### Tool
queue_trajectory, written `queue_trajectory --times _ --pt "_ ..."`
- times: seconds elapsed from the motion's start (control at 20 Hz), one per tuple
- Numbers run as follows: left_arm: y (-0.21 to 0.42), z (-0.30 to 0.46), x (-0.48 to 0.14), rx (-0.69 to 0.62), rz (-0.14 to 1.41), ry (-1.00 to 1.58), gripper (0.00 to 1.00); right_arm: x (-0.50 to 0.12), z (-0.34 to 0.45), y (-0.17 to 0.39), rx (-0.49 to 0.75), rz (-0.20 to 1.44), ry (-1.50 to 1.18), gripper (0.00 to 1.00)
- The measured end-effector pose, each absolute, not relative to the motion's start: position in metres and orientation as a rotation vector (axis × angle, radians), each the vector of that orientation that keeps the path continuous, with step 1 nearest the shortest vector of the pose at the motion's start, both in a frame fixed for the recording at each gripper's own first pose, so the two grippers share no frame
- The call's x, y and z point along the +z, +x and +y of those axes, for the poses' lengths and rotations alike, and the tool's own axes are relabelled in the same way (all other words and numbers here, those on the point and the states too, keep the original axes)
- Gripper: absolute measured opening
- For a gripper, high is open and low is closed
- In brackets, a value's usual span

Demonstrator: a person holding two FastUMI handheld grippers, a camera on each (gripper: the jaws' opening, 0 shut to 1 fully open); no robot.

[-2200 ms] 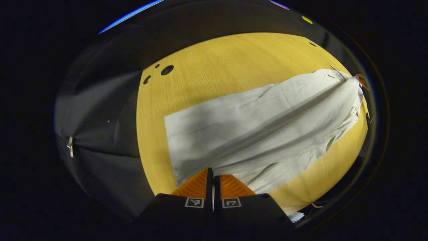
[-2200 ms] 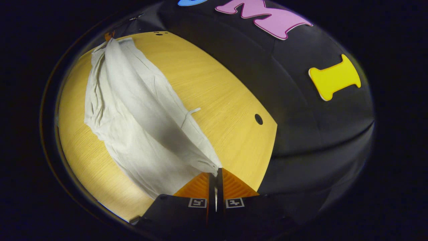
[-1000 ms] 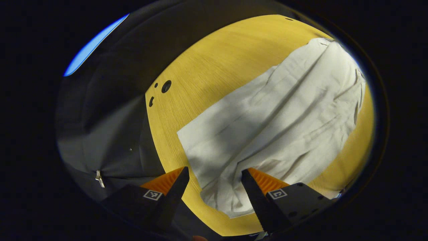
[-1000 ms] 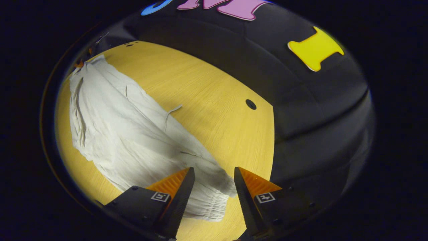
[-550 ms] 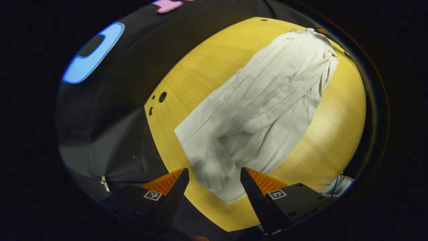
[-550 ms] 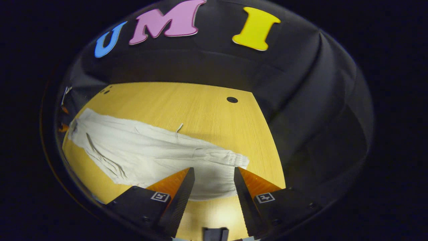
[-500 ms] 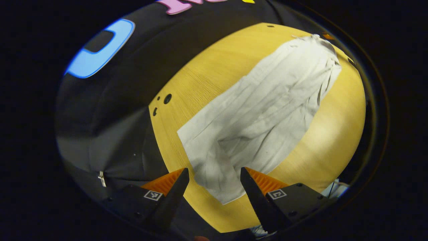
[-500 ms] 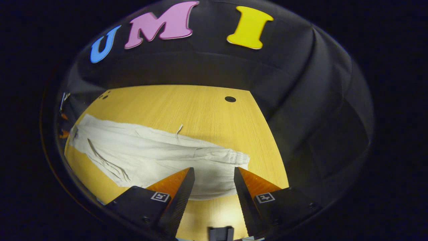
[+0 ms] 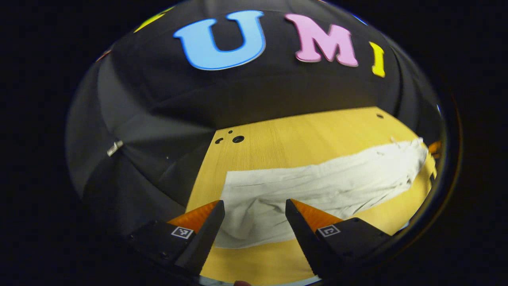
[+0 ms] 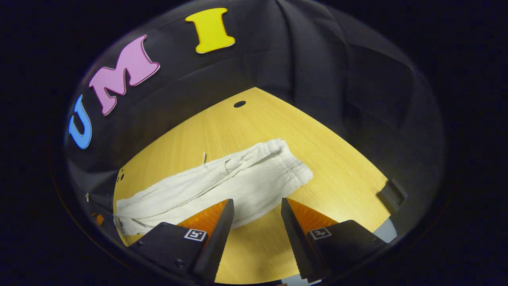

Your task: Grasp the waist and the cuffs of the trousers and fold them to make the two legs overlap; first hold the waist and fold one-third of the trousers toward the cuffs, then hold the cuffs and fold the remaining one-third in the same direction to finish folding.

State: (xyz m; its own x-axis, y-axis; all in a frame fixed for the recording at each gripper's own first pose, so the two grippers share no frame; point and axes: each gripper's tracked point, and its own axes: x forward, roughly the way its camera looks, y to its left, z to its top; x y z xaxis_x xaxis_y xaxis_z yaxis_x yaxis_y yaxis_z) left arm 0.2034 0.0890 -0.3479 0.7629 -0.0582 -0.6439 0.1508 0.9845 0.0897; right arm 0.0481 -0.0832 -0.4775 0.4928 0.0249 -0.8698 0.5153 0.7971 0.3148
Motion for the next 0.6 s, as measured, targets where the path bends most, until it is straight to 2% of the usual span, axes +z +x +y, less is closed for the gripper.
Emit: queue_trajectory --times 0.2,0.25,0.6 --pt "0.197 0.071 -0.349 -0.030 0.687 -0.279 0.99 -0.487 -0.088 0.041 -0.402 1.020 0.708 0.78" --pt "0.192 0.069 -0.352 -0.011 0.694 -0.348 0.96 -0.490 -0.091 0.040 -0.420 1.017 0.731 0.78" --pt "0.154 0.077 -0.407 0.127 0.837 -0.567 0.96 -0.514 -0.111 0.049 -0.524 1.004 0.859 0.78"
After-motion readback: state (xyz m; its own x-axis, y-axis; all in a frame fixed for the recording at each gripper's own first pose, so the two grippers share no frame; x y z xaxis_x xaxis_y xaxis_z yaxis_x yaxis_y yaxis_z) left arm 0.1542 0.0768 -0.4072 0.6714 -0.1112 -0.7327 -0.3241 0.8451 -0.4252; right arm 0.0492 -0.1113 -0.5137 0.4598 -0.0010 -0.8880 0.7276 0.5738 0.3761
